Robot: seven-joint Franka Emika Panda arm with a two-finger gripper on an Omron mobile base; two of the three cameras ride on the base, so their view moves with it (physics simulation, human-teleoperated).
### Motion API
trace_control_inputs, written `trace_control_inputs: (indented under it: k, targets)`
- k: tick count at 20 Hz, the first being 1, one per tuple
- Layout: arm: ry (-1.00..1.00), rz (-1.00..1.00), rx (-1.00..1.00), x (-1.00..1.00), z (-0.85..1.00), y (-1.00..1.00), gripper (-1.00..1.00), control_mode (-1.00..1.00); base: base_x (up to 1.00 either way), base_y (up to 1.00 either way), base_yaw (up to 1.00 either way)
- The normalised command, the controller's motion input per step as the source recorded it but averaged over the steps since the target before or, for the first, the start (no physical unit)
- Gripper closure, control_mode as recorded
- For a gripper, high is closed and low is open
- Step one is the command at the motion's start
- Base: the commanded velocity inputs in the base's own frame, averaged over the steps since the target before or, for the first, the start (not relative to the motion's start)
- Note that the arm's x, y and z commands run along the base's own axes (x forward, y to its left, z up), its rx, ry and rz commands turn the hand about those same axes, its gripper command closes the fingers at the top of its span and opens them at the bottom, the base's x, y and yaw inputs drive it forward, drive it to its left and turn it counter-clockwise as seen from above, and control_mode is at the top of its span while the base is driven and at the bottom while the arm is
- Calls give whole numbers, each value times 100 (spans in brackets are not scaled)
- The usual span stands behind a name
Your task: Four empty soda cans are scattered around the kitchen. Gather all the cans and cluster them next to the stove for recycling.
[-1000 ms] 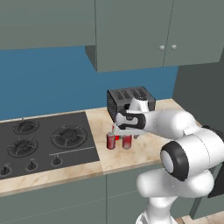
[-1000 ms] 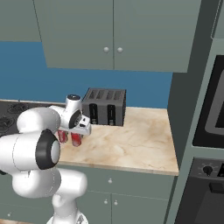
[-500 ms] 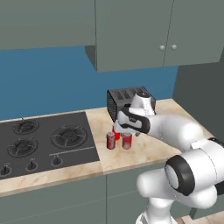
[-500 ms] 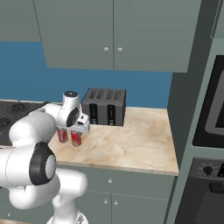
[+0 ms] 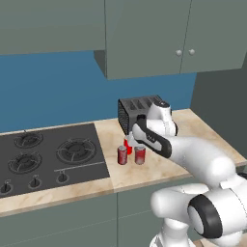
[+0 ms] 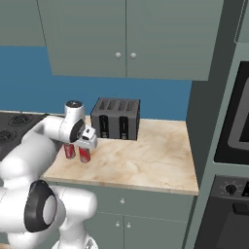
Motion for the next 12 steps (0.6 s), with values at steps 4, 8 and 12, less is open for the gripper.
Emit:
trace_control_inputs:
  k: [4, 8, 12]
  targets:
    - [0, -3, 0, -16, 26, 0, -100, -100, 0, 0, 0]
    - [1, -1, 0, -16, 18, 0, -100, -100, 0, 0, 0]
    - [0, -1, 0, -22, 10, 0, -100, -100, 0, 0, 0]
